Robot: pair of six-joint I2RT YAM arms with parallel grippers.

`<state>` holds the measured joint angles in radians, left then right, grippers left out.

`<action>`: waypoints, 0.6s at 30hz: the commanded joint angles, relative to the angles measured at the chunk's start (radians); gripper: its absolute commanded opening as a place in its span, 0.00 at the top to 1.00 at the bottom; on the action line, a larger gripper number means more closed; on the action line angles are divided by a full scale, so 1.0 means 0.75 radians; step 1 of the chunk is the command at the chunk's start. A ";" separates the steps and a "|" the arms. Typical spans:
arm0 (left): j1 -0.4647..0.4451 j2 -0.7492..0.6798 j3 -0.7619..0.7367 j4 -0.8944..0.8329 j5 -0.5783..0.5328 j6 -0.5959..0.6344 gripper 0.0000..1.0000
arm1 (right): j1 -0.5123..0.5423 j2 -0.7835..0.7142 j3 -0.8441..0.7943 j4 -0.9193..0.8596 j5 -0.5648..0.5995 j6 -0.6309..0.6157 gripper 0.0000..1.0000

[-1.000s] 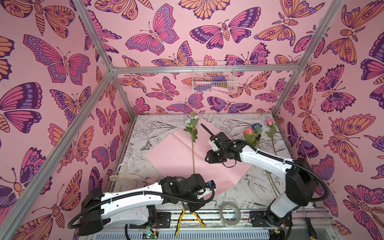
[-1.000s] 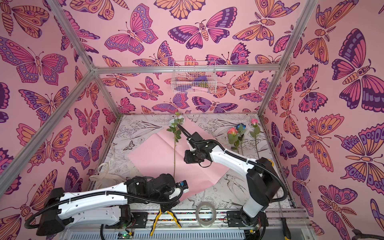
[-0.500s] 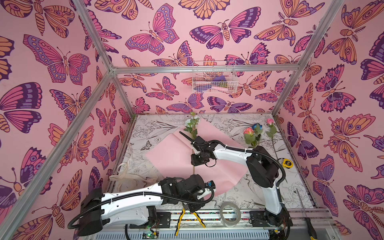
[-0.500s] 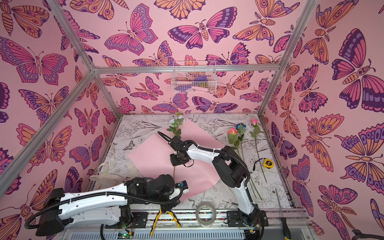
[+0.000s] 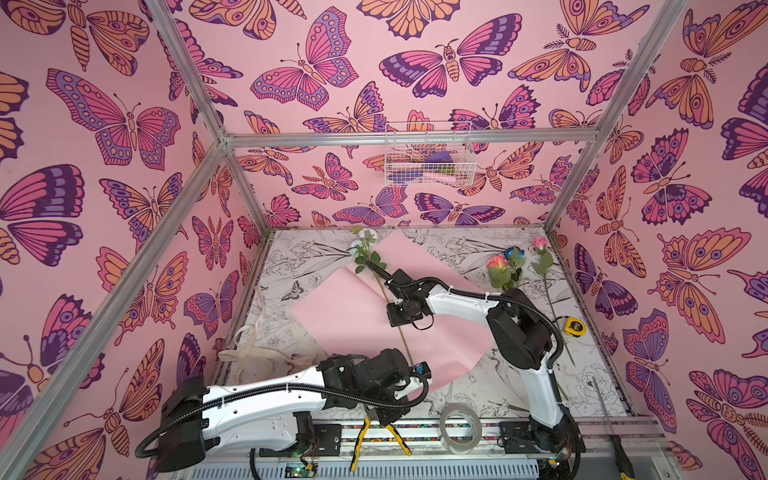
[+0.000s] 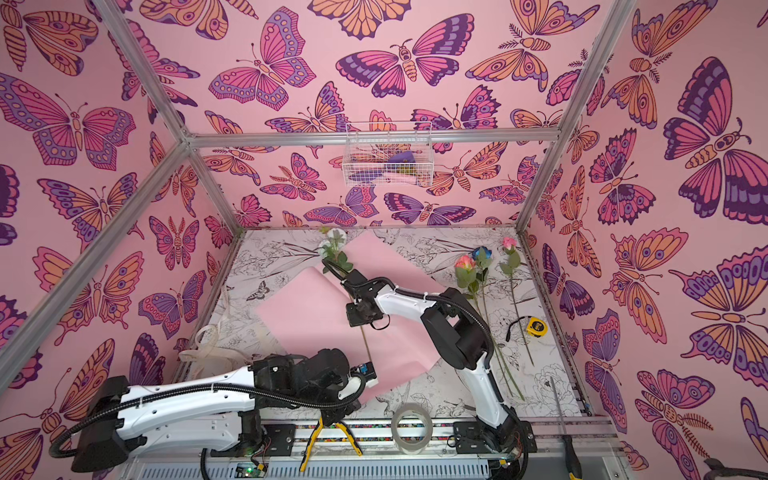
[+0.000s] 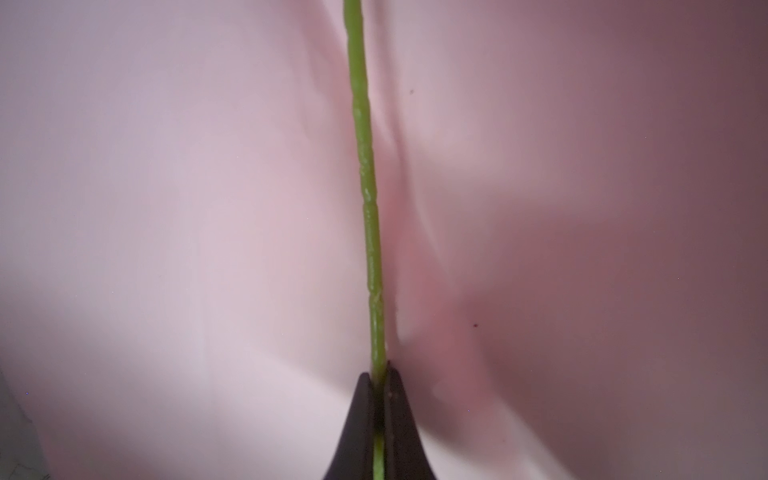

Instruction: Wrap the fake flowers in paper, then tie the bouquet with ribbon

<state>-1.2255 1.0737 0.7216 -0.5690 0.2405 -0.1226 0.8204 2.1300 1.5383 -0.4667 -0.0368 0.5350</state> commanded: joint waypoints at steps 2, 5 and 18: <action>-0.009 0.008 -0.019 0.009 0.027 0.012 1.00 | -0.022 0.018 0.037 0.027 0.073 0.048 1.00; -0.009 0.017 -0.017 0.009 0.033 0.014 1.00 | -0.024 0.027 0.041 0.072 0.100 0.123 1.00; -0.010 0.049 -0.015 0.010 0.057 0.018 1.00 | -0.048 0.092 0.096 0.115 0.242 0.280 1.00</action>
<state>-1.2255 1.1088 0.7216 -0.5686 0.2661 -0.1196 0.7998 2.1723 1.5753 -0.3893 0.0952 0.7025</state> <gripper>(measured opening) 0.041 0.068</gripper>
